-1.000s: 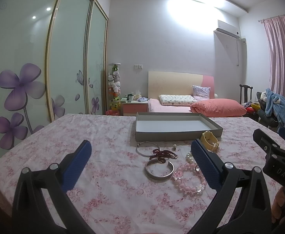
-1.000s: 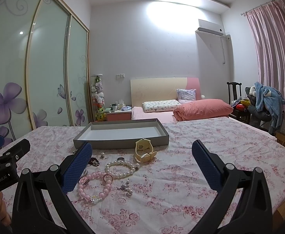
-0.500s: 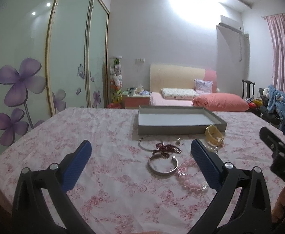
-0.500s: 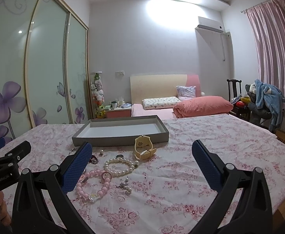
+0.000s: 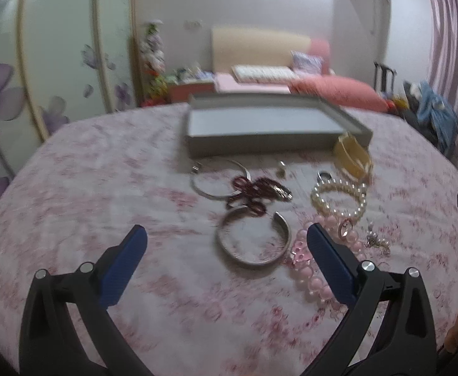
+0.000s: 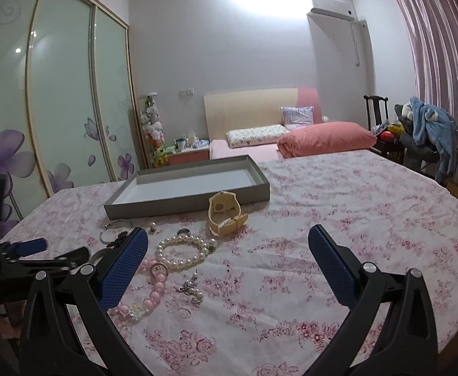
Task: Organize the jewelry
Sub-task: 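Grasp the silver cuff bangle with the left tool while the right tool grasps the yellow watch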
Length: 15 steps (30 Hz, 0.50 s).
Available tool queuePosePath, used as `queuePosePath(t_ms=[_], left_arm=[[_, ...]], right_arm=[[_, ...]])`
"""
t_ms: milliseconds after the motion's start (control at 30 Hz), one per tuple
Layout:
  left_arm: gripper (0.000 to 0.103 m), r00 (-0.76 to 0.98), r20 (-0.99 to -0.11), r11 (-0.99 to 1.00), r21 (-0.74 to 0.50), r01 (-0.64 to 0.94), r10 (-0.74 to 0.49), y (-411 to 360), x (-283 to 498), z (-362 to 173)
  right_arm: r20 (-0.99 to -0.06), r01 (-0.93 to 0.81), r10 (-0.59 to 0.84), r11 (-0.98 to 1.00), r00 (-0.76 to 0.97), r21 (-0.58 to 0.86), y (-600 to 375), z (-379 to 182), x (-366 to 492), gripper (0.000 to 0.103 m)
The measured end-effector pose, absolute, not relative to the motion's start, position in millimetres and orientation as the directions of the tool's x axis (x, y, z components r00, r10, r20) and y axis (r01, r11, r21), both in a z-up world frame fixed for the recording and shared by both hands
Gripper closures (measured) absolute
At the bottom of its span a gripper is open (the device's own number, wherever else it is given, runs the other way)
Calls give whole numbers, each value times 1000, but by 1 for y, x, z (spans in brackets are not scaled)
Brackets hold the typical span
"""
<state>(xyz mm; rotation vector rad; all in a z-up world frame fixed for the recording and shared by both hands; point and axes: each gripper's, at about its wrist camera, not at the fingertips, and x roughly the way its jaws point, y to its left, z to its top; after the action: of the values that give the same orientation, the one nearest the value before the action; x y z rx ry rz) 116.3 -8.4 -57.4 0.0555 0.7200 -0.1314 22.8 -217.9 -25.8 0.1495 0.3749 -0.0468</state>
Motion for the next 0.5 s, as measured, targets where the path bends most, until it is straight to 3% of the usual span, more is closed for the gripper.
queuePosePath(t_ms=[200,500], left_arm=[[4,683,-721,985,6,171,-115,-25,149,-73],[23,588,-803,986,-2,165,-100,-28,171,-89]], right_arm=[[-389,72,-19,990,921,123,-217,-28,31,2],[-414,67,-7,989,910,131,-218,-30,39,2]])
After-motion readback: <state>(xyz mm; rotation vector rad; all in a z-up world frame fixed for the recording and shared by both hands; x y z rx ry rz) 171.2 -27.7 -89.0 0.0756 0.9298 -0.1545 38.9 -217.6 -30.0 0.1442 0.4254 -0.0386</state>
